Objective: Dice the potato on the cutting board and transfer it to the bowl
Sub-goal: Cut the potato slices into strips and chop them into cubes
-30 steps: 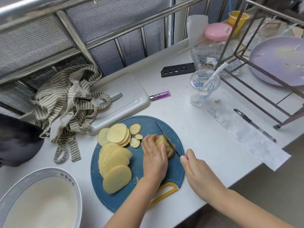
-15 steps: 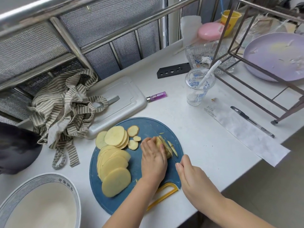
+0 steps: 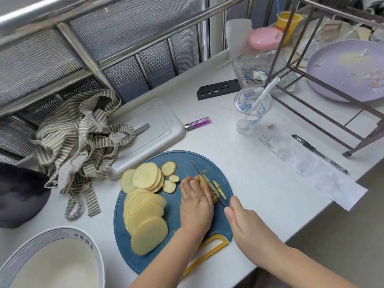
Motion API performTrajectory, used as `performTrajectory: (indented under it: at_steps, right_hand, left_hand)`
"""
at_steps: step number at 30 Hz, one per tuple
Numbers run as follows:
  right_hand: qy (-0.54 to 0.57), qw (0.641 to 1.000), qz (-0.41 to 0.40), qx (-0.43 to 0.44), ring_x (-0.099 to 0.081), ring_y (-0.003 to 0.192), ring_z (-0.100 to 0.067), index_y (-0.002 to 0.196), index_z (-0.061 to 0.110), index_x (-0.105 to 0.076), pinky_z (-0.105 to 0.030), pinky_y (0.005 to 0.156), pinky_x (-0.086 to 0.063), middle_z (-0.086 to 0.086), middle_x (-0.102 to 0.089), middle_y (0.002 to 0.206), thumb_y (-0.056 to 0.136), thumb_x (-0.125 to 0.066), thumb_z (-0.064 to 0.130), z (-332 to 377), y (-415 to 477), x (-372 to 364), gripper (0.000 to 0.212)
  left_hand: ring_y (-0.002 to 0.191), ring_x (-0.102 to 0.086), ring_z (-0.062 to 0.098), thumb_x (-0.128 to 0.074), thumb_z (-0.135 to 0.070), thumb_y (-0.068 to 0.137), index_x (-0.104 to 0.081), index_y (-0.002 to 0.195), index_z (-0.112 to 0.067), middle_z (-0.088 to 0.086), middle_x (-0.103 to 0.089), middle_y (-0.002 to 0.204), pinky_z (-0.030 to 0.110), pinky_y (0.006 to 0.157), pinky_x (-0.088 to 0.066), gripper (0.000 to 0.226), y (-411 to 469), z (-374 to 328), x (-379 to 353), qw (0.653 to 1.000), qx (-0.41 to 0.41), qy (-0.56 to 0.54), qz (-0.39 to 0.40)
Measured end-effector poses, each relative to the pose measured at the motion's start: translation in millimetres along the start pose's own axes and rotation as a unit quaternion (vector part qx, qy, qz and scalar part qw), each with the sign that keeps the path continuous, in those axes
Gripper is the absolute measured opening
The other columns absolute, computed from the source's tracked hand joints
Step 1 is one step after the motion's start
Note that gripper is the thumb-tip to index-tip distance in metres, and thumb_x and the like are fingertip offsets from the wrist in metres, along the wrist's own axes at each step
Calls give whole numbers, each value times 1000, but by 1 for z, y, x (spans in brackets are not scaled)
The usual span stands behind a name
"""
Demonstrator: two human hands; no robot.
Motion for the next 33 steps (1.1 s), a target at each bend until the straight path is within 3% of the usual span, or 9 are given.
performTrajectory:
  at_steps: [18,25,30,33]
  right_hand:
    - [0,1000,0,-6,-39,53,-10,78,32,-26,-25,52,-32,5,-45,64,104,-24,32,3,27,-8,27]
    - [15,1000,-17,2,-35,50,-10,76,31,-26,-26,51,-29,4,-41,59,105,-27,29,-7,34,-13,29]
    - [33,999,-22,-8,-33,50,-8,78,22,-31,-24,51,-27,2,-40,60,104,-27,33,-20,38,-6,29]
    - [38,999,-23,3,-32,50,-7,77,21,-32,-23,50,-27,1,-40,60,104,-27,36,-20,37,-2,31]
  left_hand:
    - [96,-40,20,-36,-29,93,-41,103,-10,12,-45,107,36,67,-54,22,-1,4,-5,1000,12,2,29]
    - [97,-41,18,-38,-29,92,-42,102,-10,5,-39,109,34,64,-54,22,0,3,-4,999,18,-6,26]
    - [103,-40,18,-36,-33,93,-41,108,-13,5,-42,113,33,74,-52,26,-1,3,-1,999,29,-18,29]
    - [108,-39,14,-33,-41,93,-47,117,-12,3,-44,116,25,86,-41,40,0,3,3,997,46,-41,41]
Point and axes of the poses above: each hand's wrist, its own y-axis towards the middle knuckle, its own x-axis out of the back of the hand, z = x × y, the point moved 5 cm from there along y, towards the middle knuckle
